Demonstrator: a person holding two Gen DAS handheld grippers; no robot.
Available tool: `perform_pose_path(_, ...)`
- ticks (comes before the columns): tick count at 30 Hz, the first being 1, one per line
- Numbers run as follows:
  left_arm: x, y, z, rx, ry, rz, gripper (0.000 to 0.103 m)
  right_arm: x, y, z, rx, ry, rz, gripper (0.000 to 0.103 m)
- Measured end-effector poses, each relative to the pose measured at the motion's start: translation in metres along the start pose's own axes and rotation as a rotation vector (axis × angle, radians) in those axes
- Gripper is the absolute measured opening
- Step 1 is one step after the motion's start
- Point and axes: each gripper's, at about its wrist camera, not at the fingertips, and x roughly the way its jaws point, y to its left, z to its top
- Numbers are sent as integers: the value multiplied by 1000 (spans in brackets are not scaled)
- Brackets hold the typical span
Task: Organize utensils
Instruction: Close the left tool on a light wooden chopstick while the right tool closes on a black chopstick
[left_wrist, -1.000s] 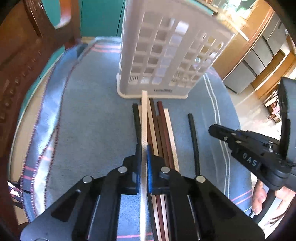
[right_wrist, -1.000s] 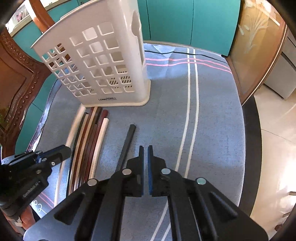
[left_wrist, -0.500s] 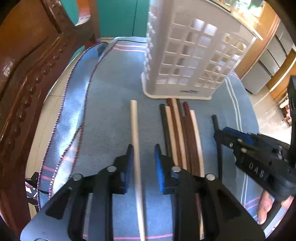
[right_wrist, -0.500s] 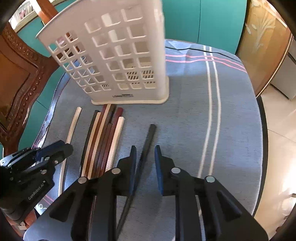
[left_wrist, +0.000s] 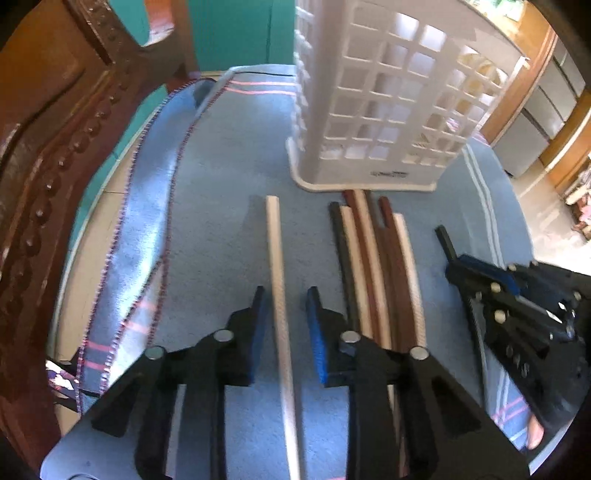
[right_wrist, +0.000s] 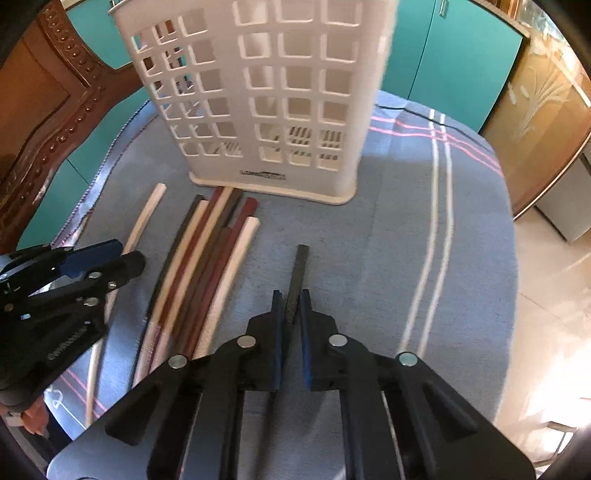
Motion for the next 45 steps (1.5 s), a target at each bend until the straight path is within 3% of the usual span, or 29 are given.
perform_pose_path(5,-2,-6,-5,-1,33,-109,16,-11,-12,0,23,-8,15,7)
perform_pose_path(10,-2,-3,-6,-11,11,-38,18,-9,-17,5,38,3,-1,8)
perform_pose_path(16,3,-9,-2,19,-12,38,31,-3,-24,2,32,6,-31,18)
perform_pose_path(21,6,-19,1,55,-30,96,38,4,-14,-3,17,15,-62,19)
perform_pose_path(32,8,-6,13,39,-54,117,46,18,9,-11,9,0,-77,21)
perform_pose_path(36,9,-8,16,42,-49,89,32,16,16,-19,12,-9,-54,18)
perform_pose_path(38,9,-11,18,56,-49,81,14,14,14,-20,11,-12,-32,7)
perform_pose_path(40,11,-19,18,66,-49,80,7,12,16,-20,16,-15,-22,7)
perform_pose_path(45,-3,-15,22,35,-82,20,7,-26,9,-18,51,-100,49,7)
